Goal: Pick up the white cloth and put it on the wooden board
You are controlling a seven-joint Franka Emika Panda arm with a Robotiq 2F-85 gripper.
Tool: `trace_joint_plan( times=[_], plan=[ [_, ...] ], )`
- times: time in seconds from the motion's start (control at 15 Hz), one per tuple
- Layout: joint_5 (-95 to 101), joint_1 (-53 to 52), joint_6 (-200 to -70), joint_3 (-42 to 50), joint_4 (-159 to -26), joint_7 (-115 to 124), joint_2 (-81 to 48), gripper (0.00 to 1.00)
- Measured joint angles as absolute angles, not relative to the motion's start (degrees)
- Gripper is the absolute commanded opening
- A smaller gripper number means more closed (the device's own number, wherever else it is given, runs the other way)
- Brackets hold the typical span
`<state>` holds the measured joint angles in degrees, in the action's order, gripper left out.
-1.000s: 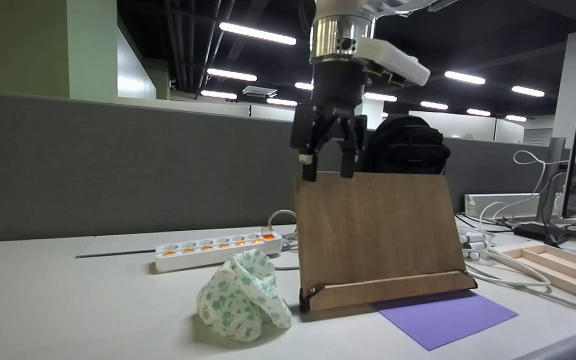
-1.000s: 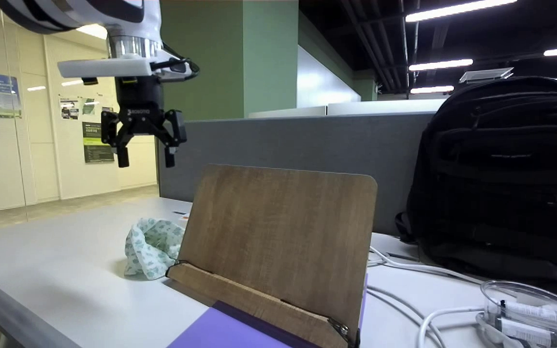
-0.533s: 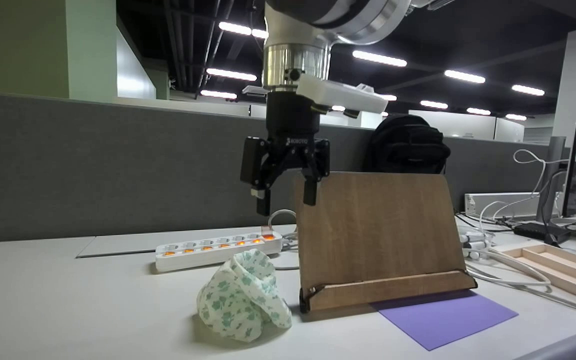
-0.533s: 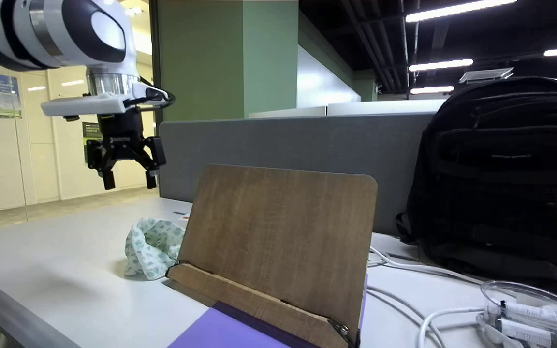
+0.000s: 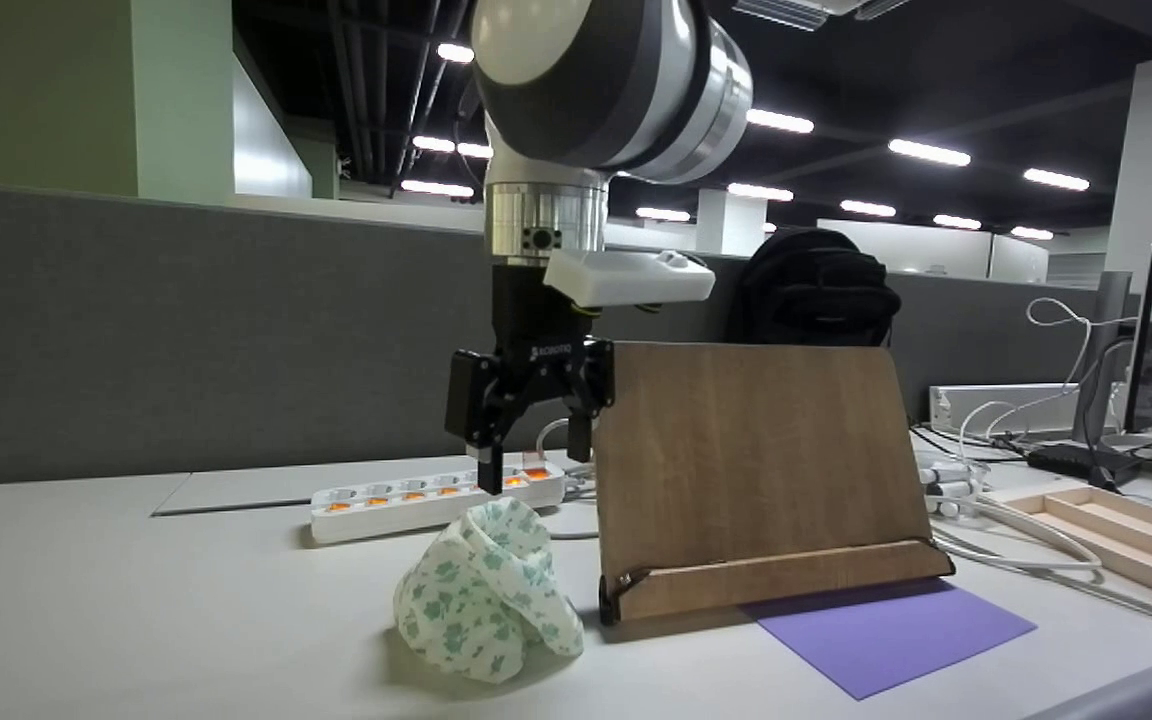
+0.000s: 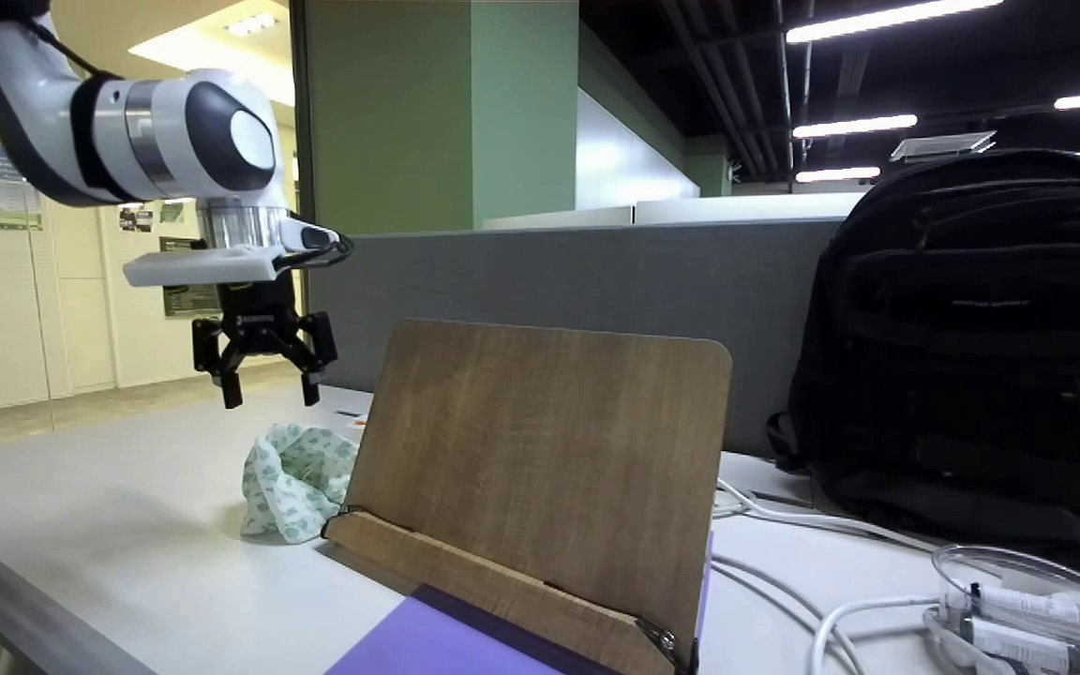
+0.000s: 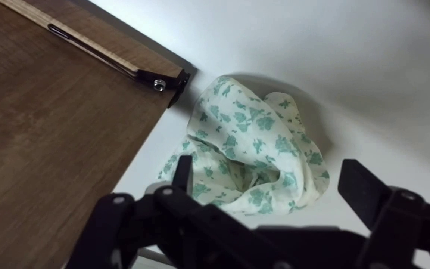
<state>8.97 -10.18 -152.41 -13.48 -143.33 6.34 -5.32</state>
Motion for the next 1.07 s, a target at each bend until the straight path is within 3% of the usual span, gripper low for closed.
trace_joint_plan(
  times=[0.27, 0.33, 0.47, 1.07],
  plan=[
    [10.0, -11.7, -153.5, -12.9, -141.0, 6.3, -9.9, 0.99],
    [10.0, -12.1, -153.6, -12.8, -140.6, 6.3, -10.7, 0.74],
    [10.1, -13.1, -154.0, -12.6, -139.9, 6.3, -12.0, 0.71],
    [10.3, -15.4, -154.7, -10.9, -138.7, 6.3, -14.3, 0.06]
  ],
)
